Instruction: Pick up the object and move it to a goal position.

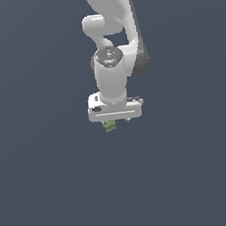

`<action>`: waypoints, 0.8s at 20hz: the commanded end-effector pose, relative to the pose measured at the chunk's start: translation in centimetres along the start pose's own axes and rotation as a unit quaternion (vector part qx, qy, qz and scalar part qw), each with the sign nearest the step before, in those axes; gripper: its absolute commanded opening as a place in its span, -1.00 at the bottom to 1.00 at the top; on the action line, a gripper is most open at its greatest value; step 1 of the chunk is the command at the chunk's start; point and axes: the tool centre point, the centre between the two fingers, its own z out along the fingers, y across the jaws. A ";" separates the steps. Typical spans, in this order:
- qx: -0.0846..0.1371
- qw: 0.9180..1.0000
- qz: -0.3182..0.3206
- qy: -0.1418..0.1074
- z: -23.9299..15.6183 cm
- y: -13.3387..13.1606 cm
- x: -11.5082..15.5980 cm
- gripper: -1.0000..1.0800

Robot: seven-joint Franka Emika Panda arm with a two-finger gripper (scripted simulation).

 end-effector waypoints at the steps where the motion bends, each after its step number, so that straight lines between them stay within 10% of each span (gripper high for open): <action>1: 0.000 1.000 0.000 0.000 0.0 0.0 0.0 0.92; 16: 0.001 1.000 0.009 0.006 -1.0 2.5 0.4 0.92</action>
